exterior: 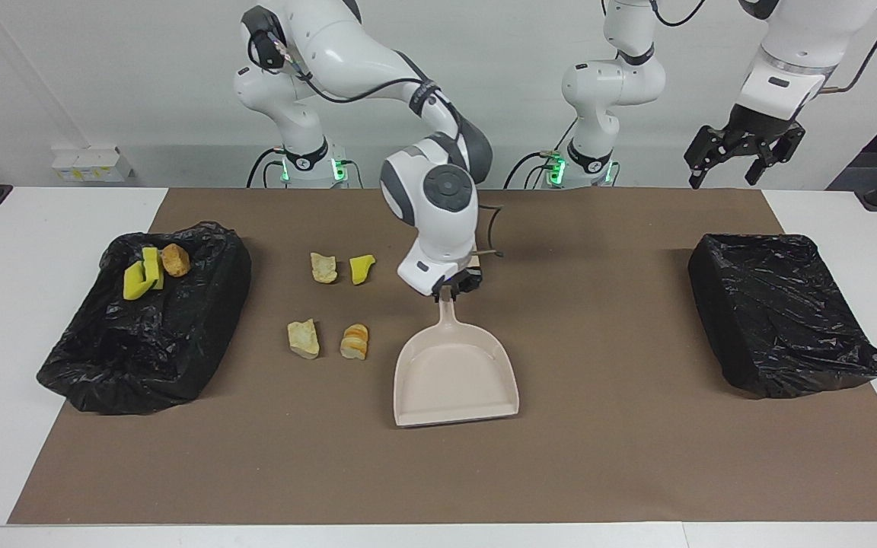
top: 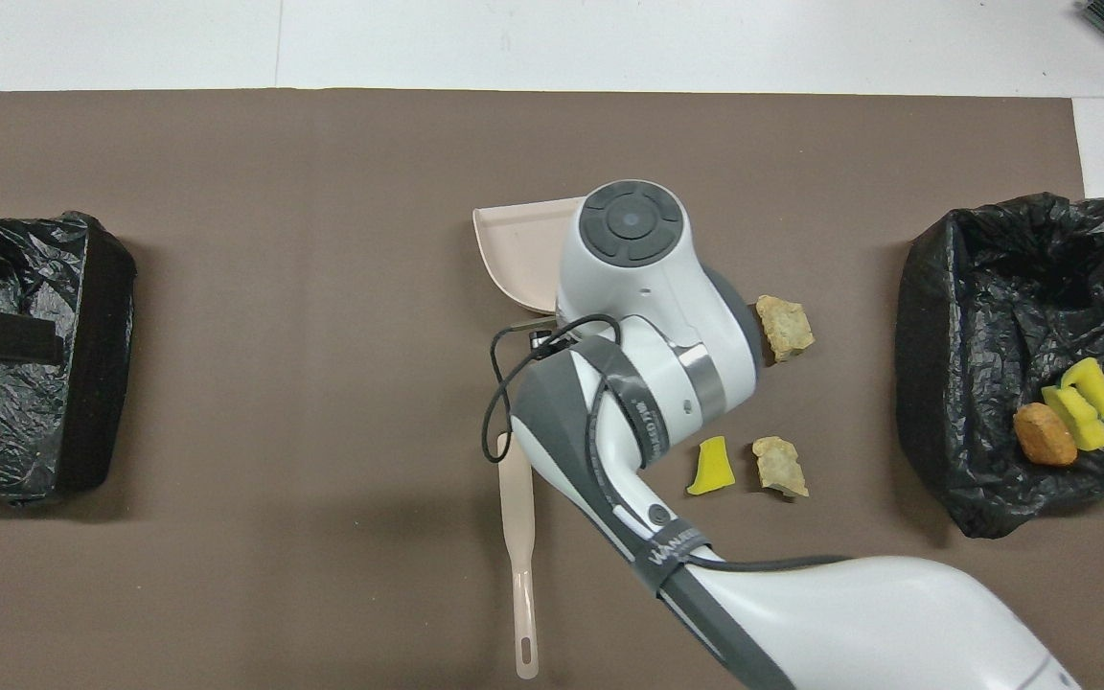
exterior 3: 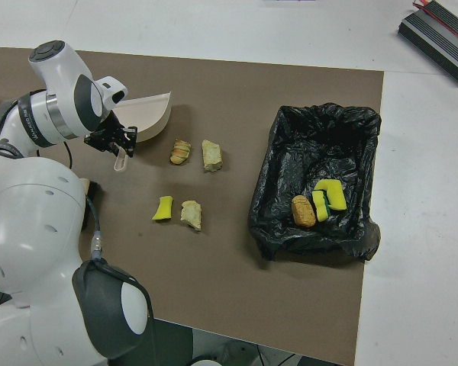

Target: Sweep and dump trash in bin

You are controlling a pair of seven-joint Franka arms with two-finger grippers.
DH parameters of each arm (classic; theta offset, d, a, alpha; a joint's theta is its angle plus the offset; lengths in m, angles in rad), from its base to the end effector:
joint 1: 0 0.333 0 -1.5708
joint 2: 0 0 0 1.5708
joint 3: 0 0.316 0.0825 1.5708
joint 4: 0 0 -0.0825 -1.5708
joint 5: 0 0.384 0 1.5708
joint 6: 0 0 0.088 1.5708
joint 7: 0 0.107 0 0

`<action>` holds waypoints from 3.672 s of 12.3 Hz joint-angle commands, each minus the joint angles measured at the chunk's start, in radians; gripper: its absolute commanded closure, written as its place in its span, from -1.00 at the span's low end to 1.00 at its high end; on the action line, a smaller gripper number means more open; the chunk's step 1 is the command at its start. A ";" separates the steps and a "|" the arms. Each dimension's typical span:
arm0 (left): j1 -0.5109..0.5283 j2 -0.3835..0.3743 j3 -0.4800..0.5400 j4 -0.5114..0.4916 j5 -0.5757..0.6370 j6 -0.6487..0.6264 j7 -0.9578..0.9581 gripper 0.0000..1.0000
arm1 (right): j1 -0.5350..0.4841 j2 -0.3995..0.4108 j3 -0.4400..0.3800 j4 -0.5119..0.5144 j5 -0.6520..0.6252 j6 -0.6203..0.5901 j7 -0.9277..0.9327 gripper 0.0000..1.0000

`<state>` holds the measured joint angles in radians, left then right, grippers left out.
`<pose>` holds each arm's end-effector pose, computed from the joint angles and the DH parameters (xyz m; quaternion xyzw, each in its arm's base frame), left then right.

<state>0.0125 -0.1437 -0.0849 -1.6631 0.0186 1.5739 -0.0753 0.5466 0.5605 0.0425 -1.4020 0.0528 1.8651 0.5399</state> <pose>0.5081 -0.0384 0.6574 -0.9995 -0.0019 -0.0280 0.0133 0.5840 0.3886 0.3719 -0.9981 -0.0130 0.0603 0.0048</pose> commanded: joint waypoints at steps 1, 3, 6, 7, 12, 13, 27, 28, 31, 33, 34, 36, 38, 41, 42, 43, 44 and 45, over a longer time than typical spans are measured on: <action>0.012 0.009 -0.009 0.016 0.014 0.003 0.014 -1.00 | 0.001 0.016 -0.006 0.040 0.019 0.011 0.028 0.55; 0.012 0.009 -0.009 0.016 0.014 0.000 0.014 -1.00 | -0.010 0.012 -0.006 0.002 0.019 0.054 -0.018 -1.00; 0.012 0.009 -0.009 0.016 0.014 0.000 0.014 -1.00 | -0.010 -0.008 -0.009 -0.008 0.009 0.026 -0.038 -1.00; 0.012 0.007 -0.009 0.016 0.014 0.000 0.014 -1.00 | -0.011 -0.033 -0.009 -0.038 0.009 0.013 -0.041 -1.00; 0.012 0.006 -0.009 0.012 0.014 -0.002 0.014 -1.00 | 0.057 -0.198 0.005 -0.210 0.027 0.008 -0.008 -1.00; 0.012 0.006 -0.009 0.012 0.014 -0.002 0.014 -1.00 | 0.087 -0.238 0.005 -0.277 0.028 0.015 0.032 -1.00; 0.011 0.004 -0.009 0.008 0.014 -0.002 0.014 -1.00 | 0.308 -0.475 0.008 -0.788 0.186 0.269 0.193 -0.25; 0.011 0.004 -0.009 0.008 0.014 -0.002 0.014 -1.00 | 0.308 -0.475 0.008 -0.789 0.188 0.267 0.192 0.07; 0.011 0.004 -0.009 0.008 0.014 -0.002 0.012 -1.00 | 0.297 -0.470 0.008 -0.781 0.190 0.255 0.178 1.00; 0.011 0.004 -0.009 0.008 0.014 -0.002 0.014 -1.00 | 0.296 -0.472 0.007 -0.760 0.193 0.192 0.190 1.00; 0.011 0.004 -0.009 0.006 0.014 -0.002 0.014 -1.00 | 0.288 -0.488 0.002 -0.752 0.196 0.125 0.207 1.00; 0.011 0.004 -0.009 0.006 0.014 -0.002 0.012 -1.00 | 0.256 -0.534 0.000 -0.764 0.196 0.005 0.244 1.00; 0.011 0.003 -0.009 0.006 0.014 -0.002 0.012 -1.00 | 0.199 -0.563 -0.001 -0.775 0.193 -0.058 0.293 1.00; 0.011 0.004 -0.009 0.006 0.014 -0.002 0.012 -1.00 | 0.078 -0.602 -0.004 -0.779 0.173 -0.066 0.281 1.00; 0.011 0.004 -0.009 0.006 0.014 -0.002 0.014 -1.00 | 0.017 -0.602 -0.001 -0.764 0.170 -0.063 0.261 1.00; 0.011 0.004 -0.009 0.006 0.014 -0.002 0.012 -1.00 | -0.012 -0.602 -0.003 -0.750 0.154 -0.064 0.215 1.00; 0.011 0.003 -0.009 0.002 0.014 -0.002 0.012 -1.00 | -0.042 -0.602 -0.006 -0.730 0.128 -0.066 0.174 1.00; 0.011 0.003 -0.009 0.002 0.014 -0.002 0.012 -1.00 | -0.081 -0.591 -0.003 -0.712 0.077 -0.066 0.149 1.00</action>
<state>0.0125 -0.1428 -0.0857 -1.6631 0.0186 1.5739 -0.0750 0.5155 -0.0261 0.0296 -2.1400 0.1854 1.8059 0.7325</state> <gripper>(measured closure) 0.000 0.744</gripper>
